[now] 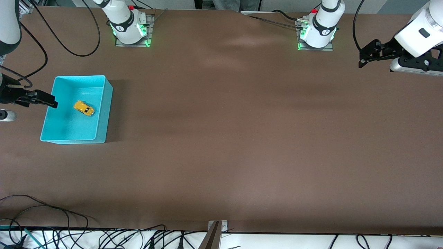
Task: Wind up and store yellow beetle car
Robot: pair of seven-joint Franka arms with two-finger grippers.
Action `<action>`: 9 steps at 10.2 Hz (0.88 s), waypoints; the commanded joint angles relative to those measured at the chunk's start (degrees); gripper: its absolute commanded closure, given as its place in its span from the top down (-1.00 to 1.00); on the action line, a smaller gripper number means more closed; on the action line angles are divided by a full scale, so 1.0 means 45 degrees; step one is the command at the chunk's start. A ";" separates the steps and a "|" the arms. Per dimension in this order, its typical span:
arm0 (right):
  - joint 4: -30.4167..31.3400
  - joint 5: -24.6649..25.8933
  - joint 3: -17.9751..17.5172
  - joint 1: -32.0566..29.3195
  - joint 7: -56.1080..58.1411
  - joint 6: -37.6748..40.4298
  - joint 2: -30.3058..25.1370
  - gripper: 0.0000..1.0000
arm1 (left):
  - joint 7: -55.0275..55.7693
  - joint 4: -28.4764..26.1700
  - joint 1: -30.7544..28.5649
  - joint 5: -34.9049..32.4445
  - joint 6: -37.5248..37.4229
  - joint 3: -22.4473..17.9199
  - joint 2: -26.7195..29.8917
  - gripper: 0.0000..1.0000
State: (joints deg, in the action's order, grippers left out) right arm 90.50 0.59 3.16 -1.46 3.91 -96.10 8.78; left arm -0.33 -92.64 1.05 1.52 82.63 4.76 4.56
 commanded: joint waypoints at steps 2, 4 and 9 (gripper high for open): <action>-0.0052 0.0590 -0.0077 0.0169 -0.0438 0.1254 -0.1088 1.00 | 0.0170 0.0527 -0.0077 0.0190 -0.0336 0.0037 -0.0232 1.00; 0.0045 0.0631 -0.0078 0.0304 -0.0498 0.1317 -0.1402 1.00 | 0.0170 0.0527 -0.0097 0.0190 -0.0336 0.0037 -0.0232 1.00; 0.0046 0.0885 -0.0116 0.0306 -0.0478 0.1181 -0.1385 1.00 | 0.0170 0.0527 -0.0097 0.0190 -0.0336 0.0037 -0.0232 1.00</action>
State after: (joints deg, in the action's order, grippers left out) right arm 90.41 3.47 2.93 -0.02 2.57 -90.76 2.87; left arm -0.29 -92.63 1.00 1.52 82.63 4.72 4.56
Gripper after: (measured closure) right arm 0.000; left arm 0.000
